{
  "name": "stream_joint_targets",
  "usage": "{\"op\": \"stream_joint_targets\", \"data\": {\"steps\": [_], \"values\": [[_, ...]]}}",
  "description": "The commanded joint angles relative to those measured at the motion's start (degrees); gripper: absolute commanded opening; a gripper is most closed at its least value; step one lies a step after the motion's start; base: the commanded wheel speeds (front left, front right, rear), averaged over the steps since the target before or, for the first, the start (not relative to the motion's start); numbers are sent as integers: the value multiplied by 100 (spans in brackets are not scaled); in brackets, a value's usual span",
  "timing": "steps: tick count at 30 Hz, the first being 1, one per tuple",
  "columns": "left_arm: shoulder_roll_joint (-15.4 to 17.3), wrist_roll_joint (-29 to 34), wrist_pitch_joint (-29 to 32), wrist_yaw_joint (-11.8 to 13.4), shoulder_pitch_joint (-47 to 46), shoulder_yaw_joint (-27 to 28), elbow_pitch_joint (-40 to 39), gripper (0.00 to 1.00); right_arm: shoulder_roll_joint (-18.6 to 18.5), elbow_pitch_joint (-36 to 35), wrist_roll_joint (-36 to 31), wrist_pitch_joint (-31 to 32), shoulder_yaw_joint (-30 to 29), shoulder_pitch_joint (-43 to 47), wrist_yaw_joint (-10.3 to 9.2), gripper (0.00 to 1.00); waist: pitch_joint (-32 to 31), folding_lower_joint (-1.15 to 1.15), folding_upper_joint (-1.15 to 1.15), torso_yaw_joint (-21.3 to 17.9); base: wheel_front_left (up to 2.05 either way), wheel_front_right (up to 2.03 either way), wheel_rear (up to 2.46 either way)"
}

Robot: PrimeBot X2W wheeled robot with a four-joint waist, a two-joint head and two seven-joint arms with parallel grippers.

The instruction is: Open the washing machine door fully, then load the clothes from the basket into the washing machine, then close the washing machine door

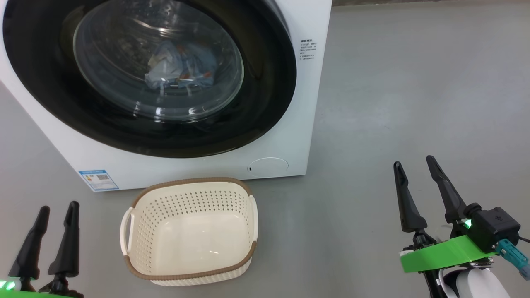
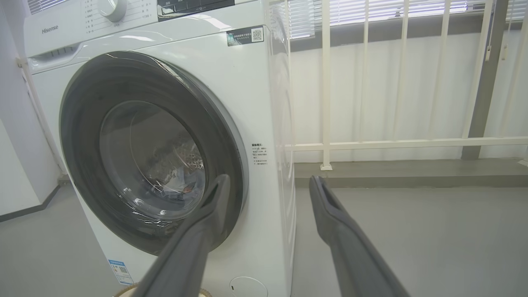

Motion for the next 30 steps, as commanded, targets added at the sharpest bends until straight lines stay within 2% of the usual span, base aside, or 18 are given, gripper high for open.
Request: {"op": "stream_joint_targets", "data": {"steps": [1,30], "values": [[159,-12,-37,-29,-130,241,-148,100,-43,-168,59,-48,75,-30,-16,100,-12,0,0,-9,0,0,0],[252,-122,-37,-29,-113,171,-132,100,6,-173,18,-50,0,28,-16,100,29,0,0,81,0,0,0]]}}
